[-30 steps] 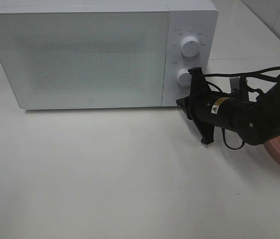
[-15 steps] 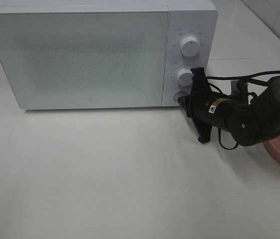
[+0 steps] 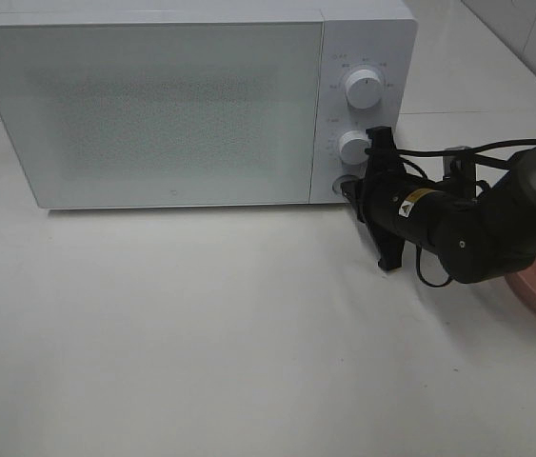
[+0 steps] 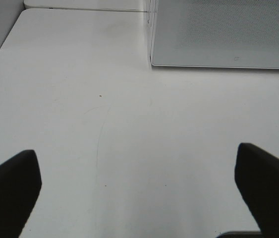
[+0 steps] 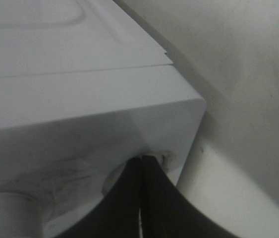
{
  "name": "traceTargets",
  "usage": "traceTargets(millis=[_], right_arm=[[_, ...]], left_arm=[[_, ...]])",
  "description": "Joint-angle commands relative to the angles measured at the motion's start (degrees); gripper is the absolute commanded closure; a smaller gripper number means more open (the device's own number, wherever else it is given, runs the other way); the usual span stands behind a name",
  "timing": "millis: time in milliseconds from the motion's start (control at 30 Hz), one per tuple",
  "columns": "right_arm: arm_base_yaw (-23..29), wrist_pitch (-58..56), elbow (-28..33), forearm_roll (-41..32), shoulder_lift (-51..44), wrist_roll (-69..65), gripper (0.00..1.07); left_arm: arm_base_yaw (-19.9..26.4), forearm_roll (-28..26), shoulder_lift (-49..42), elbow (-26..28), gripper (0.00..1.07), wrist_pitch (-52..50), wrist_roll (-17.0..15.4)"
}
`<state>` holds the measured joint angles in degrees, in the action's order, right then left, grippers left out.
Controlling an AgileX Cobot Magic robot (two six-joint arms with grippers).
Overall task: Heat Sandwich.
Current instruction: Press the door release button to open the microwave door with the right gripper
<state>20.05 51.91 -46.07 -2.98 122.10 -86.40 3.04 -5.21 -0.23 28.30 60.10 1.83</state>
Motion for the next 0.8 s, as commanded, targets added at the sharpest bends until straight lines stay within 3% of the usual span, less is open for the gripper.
traceTargets(millis=[33,400,800], right_arm=[[-0.63,7.96,-1.43,-4.07,-0.57,1.32,1.07],[-0.63,9.4,-5.67,-4.58,0.92,2.52,1.07],[-0.69,14.95,-6.07,-8.37,1.26,-0.17,1.07]], left_arm=[[0.0,-0.29,-1.32,-0.17,0.04,-0.86,0.0],[0.0,-0.29,-1.32,-0.17,0.04,-0.86,0.0],[0.0,-0.29,-1.32,-0.17,0.04,-0.86,0.0]])
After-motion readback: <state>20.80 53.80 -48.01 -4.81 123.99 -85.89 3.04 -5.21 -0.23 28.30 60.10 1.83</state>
